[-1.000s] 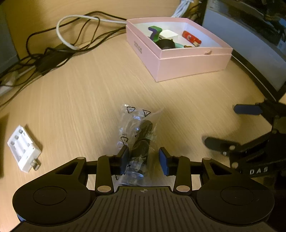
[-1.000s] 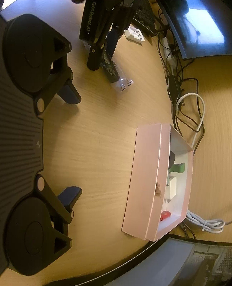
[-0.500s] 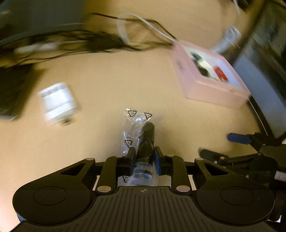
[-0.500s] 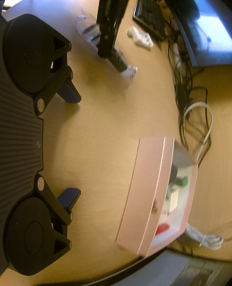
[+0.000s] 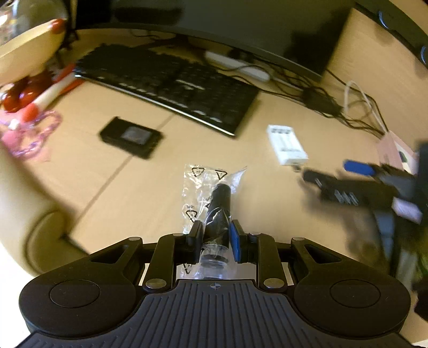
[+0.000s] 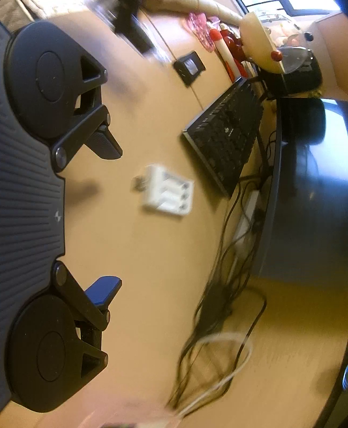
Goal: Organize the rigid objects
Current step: 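Grasp the white battery charger with the right gripper while the left gripper holds the bag, then lower the bag and white charger into the pink box and open both grippers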
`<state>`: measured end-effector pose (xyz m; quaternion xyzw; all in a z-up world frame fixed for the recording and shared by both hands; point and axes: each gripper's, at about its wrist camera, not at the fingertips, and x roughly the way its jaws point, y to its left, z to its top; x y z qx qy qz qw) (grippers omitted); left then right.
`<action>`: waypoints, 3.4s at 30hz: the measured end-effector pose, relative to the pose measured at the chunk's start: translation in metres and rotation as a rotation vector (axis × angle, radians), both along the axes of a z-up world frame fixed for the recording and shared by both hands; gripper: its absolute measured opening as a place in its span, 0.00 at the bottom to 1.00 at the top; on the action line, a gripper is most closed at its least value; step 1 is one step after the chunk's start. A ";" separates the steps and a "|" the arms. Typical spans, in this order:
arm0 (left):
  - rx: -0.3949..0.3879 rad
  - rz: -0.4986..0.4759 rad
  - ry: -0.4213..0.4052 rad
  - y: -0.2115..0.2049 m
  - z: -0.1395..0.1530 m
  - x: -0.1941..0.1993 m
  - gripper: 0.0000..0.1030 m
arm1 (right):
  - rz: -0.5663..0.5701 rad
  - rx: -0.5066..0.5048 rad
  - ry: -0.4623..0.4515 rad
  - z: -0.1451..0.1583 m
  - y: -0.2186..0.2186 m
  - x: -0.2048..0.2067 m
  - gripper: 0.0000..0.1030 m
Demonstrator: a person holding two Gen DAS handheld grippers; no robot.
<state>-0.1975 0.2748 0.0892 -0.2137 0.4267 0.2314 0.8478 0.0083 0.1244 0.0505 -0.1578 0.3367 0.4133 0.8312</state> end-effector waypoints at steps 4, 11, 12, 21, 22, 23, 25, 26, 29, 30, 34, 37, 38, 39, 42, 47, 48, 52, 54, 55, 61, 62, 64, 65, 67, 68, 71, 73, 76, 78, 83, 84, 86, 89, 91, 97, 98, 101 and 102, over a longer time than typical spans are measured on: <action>0.008 -0.002 -0.015 0.010 0.005 -0.010 0.25 | -0.047 0.001 0.076 -0.011 0.047 0.024 0.86; 0.003 -0.081 -0.023 0.019 0.002 -0.008 0.25 | -0.070 -0.036 0.036 -0.021 0.074 0.026 0.58; 0.000 -0.100 -0.026 0.020 0.001 -0.006 0.25 | -0.045 -0.045 0.038 -0.019 0.072 0.022 0.46; -0.084 -0.479 -0.003 -0.028 -0.013 0.038 0.25 | -0.038 -0.018 -0.089 0.026 -0.013 -0.038 0.46; -0.087 -0.531 -0.003 -0.038 -0.012 0.046 0.25 | -0.064 -0.019 -0.104 0.032 -0.028 -0.043 0.46; -0.089 -0.586 -0.007 -0.048 -0.010 0.055 0.25 | -0.100 -0.021 -0.114 0.038 -0.045 -0.047 0.46; -0.096 -0.669 -0.027 -0.066 -0.004 0.071 0.25 | -0.177 -0.026 -0.112 0.048 -0.076 -0.052 0.46; -0.105 -0.711 -0.040 -0.075 0.000 0.081 0.25 | -0.222 -0.032 -0.106 0.053 -0.093 -0.054 0.46; -0.137 -0.829 -0.092 -0.104 0.017 0.114 0.25 | -0.361 -0.053 -0.102 0.064 -0.146 -0.059 0.46; -0.138 -0.868 -0.116 -0.116 0.025 0.127 0.25 | -0.399 -0.059 -0.105 0.066 -0.160 -0.061 0.46; -0.101 -0.939 -0.195 -0.159 0.054 0.187 0.25 | -0.566 -0.075 -0.102 0.070 -0.217 -0.066 0.46; -0.060 -0.966 -0.260 -0.194 0.071 0.239 0.25 | -0.652 -0.059 -0.087 0.070 -0.253 -0.069 0.46; -0.061 -0.964 -0.259 -0.205 0.072 0.257 0.25 | -0.685 -0.061 -0.095 0.070 -0.263 -0.070 0.46; -0.077 -0.965 -0.251 -0.217 0.072 0.278 0.25 | -0.710 -0.057 -0.098 0.070 -0.271 -0.072 0.46; -0.157 -0.954 -0.229 -0.249 0.065 0.330 0.25 | -0.764 -0.022 -0.087 0.068 -0.295 -0.075 0.46; -0.128 -0.887 -0.236 -0.297 0.036 0.391 0.26 | -0.827 -0.033 -0.065 0.058 -0.320 -0.073 0.46; -0.094 -0.874 -0.225 -0.304 0.029 0.398 0.26 | -0.828 -0.029 -0.067 0.058 -0.325 -0.075 0.46; -0.108 -0.832 -0.226 -0.304 0.010 0.406 0.26 | -0.842 -0.030 -0.046 0.051 -0.340 -0.073 0.46; -0.110 -0.809 -0.238 -0.294 0.007 0.404 0.26 | -0.838 -0.029 -0.027 0.047 -0.346 -0.068 0.46; -0.107 -0.790 -0.239 -0.288 0.010 0.400 0.26 | -0.832 -0.032 -0.021 0.045 -0.347 -0.065 0.46; -0.022 -0.684 -0.259 -0.242 0.018 0.327 0.26 | -0.745 -0.013 0.011 0.040 -0.341 -0.038 0.46; -0.005 -0.656 -0.260 -0.233 0.020 0.312 0.26 | -0.731 -0.001 0.018 0.041 -0.339 -0.029 0.46; -0.015 -0.586 -0.241 -0.213 0.016 0.282 0.26 | -0.714 0.029 0.022 0.047 -0.333 -0.012 0.46; -0.035 -0.555 -0.219 -0.204 0.012 0.269 0.26 | -0.705 0.051 0.012 0.052 -0.330 0.000 0.46; -0.069 -0.514 -0.152 -0.190 -0.001 0.246 0.26 | -0.689 0.086 -0.019 0.062 -0.322 0.020 0.46; -0.074 -0.495 -0.121 -0.184 -0.007 0.236 0.26 | -0.681 0.100 -0.048 0.068 -0.316 0.034 0.46; -0.071 -0.434 -0.049 -0.168 -0.021 0.206 0.26 | -0.694 0.094 -0.136 0.082 -0.297 0.074 0.46; -0.081 -0.395 -0.031 -0.154 -0.025 0.188 0.26 | -0.692 0.130 -0.173 0.088 -0.288 0.099 0.46; -0.079 -0.361 -0.019 -0.143 -0.023 0.181 0.26 | -0.668 0.108 -0.222 0.085 -0.267 0.130 0.49; -0.073 -0.364 -0.038 -0.141 -0.018 0.182 0.26 | -0.672 0.075 -0.242 0.080 -0.258 0.128 0.49; -0.086 -0.461 -0.128 -0.158 0.008 0.212 0.26 | -0.593 0.158 -0.189 0.071 -0.277 0.068 0.62; -0.084 -0.494 -0.155 -0.166 0.014 0.222 0.26 | -0.601 0.118 -0.194 0.065 -0.279 0.057 0.62; -0.064 -0.555 -0.199 -0.182 0.025 0.247 0.26 | -0.619 0.027 -0.187 0.050 -0.283 0.044 0.62; -0.013 -0.606 -0.228 -0.207 0.028 0.281 0.26 | -0.675 -0.065 -0.122 0.032 -0.289 0.043 0.62; 0.019 -0.612 -0.202 -0.220 0.021 0.298 0.26 | -0.695 -0.091 -0.105 0.025 -0.292 0.048 0.62; 0.020 -0.586 -0.094 -0.216 -0.017 0.318 0.52 | -0.745 -0.163 -0.141 0.018 -0.291 0.065 0.62; 0.014 -0.574 -0.103 -0.210 -0.018 0.314 0.57 | -0.747 -0.168 -0.145 0.018 -0.291 0.068 0.62; 0.031 -0.507 -0.124 -0.193 -0.020 0.307 0.80 | -0.723 -0.148 -0.144 0.020 -0.286 0.076 0.62; 0.044 -0.476 -0.131 -0.187 -0.020 0.305 0.83 | -0.710 -0.136 -0.146 0.020 -0.283 0.078 0.62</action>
